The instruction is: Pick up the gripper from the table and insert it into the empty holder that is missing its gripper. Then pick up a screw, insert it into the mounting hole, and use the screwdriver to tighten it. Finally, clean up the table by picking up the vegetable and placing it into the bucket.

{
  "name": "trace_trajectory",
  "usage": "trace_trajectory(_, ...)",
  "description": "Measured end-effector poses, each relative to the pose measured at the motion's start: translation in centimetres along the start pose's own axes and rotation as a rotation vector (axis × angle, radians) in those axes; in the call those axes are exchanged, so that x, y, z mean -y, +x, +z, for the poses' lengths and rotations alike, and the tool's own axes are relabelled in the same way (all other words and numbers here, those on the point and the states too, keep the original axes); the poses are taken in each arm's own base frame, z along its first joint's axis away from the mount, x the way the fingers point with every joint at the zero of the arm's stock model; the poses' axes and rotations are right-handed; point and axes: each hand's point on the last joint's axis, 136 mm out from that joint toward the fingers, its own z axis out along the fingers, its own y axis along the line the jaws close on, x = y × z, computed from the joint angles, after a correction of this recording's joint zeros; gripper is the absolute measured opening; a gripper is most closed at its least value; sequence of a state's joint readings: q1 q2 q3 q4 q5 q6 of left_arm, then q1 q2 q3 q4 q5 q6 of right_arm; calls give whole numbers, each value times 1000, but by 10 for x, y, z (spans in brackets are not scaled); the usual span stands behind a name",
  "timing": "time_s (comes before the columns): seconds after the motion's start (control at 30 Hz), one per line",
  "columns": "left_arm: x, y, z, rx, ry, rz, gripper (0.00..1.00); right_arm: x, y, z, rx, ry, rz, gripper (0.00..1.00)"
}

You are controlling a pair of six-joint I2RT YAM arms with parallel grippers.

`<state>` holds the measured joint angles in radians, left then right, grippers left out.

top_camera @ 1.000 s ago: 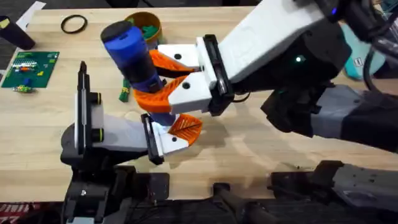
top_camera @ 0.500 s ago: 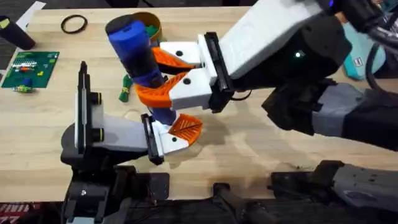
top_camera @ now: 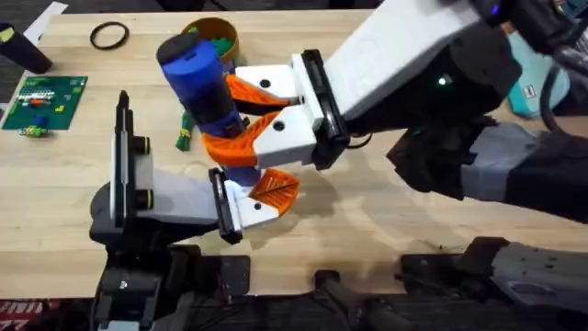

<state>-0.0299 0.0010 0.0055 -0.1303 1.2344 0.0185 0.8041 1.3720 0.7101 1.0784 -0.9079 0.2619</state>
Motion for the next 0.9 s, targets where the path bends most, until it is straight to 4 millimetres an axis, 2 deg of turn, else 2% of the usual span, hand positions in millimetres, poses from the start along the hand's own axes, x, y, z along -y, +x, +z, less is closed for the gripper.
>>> trace_trajectory(0.7,0,0,0,0,2,2,9,-3,-2,0,4,-29,23,84)
trace_trajectory(0.9,0,-1,0,1,-1,9,11,4,-19,5,-31,-106,51,86)
